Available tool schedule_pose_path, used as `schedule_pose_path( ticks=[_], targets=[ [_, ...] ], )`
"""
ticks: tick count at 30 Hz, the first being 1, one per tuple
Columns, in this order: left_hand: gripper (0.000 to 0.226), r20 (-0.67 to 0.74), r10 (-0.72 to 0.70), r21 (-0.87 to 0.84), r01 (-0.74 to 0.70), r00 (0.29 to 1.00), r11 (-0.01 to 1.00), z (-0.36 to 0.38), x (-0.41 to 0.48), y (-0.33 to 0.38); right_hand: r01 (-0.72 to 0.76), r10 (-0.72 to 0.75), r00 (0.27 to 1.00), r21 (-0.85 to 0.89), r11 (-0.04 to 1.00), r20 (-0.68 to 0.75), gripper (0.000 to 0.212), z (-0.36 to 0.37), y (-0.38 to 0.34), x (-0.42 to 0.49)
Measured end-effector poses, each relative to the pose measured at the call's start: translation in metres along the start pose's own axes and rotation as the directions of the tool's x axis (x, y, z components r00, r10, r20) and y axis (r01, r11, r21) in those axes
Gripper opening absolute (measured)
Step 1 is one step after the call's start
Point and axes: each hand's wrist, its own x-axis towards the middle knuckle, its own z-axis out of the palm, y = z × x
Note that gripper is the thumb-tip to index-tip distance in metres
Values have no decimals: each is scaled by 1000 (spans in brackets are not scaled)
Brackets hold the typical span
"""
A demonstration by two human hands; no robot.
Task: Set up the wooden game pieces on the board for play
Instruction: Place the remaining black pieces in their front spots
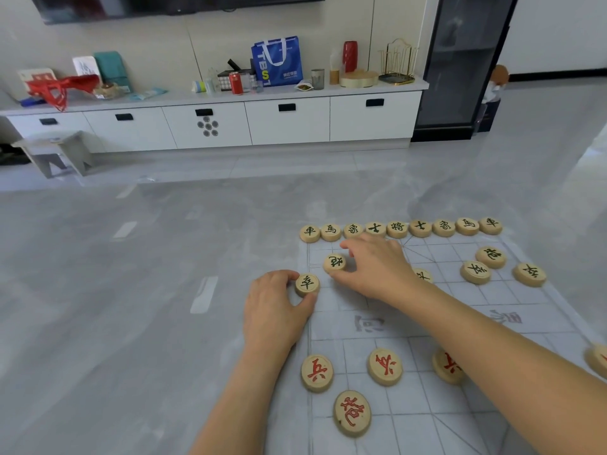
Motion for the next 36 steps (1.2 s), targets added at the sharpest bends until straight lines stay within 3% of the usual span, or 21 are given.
schedule_pose_path(
  ticks=[6,9,14,16,19,23,26,36],
  targets=[
    [36,-4,10,5,-10,1000,1000,0,-1,0,18,-16,998,-33,999,60,42,2,-4,12],
    [36,-8,12,-2,-12,1000,1000,0,-1,1,-16,14,993,11,1000,113,57,0,-2,13],
    [37,-6,20,8,-20,1000,1000,-2,-1,2,-85,86,996,-110,990,4,46,5,-7,15],
    [37,-4,20,12,-20,1000,1000,-2,-1,2,-60,61,997,-10,998,53,34,6,-5,15],
    [37,-3,20,10,-20,1000,1000,-2,-2,2,-49,35,989,97,994,144,47,3,-2,15],
    [36,-3,20,15,-20,1000,1000,-3,-2,2,-92,93,995,-10,996,39,44,3,-4,15],
    [36,1,17,12,-17,1000,1000,-3,-2,3,-66,66,997,18,998,43,30,7,-4,16],
    [38,-1,18,13,-18,1000,1000,-2,-2,2,25,-24,996,-8,1000,82,40,4,-2,13]
  ],
)
